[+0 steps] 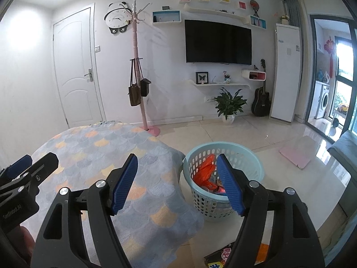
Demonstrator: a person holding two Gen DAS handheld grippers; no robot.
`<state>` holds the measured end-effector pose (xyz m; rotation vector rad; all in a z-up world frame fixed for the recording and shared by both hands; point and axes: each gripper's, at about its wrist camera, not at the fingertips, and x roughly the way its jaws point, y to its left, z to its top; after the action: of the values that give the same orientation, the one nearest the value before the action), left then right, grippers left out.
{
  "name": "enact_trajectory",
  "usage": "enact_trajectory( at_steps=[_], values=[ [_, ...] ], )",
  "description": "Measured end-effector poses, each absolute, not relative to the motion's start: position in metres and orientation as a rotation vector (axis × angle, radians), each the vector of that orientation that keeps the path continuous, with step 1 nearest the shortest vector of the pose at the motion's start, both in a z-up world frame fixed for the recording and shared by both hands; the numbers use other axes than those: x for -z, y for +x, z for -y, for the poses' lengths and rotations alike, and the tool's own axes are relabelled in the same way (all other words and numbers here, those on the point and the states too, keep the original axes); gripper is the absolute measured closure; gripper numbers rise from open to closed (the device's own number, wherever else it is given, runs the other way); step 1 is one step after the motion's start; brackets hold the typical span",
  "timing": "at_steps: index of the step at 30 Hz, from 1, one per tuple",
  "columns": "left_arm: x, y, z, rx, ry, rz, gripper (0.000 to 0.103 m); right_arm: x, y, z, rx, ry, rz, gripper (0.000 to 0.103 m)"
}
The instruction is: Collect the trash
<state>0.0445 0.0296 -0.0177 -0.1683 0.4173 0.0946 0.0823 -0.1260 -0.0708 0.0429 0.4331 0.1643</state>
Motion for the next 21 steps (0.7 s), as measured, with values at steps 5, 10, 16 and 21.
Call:
enact_trajectory(
  at_steps=[5, 10, 16, 21],
  values=[
    [0.0174, 0.044, -0.0262, -0.097, -0.152, -0.414, 0.008, 0.0714, 0.0819, 0.1267, -0.163, 0.043, -0.431, 0.034],
    [0.0185, 0.0441, -0.0237, -0.104, -0.135, -0.418, 0.008, 0.0724, 0.082, 0.1254, -0.167, 0.046, -0.431, 0.034],
    [0.0156, 0.0418, -0.023, -0.115, -0.123, -0.403, 0.008, 0.0723, 0.0816, 0.1255, -0.168, 0.047, -0.432, 0.034],
    [0.0154, 0.0421, -0.0232, -0.116, -0.121, -0.403, 0.008, 0.0722, 0.0822, 0.1253, -0.167, 0.047, -0.432, 0.034]
  ],
)
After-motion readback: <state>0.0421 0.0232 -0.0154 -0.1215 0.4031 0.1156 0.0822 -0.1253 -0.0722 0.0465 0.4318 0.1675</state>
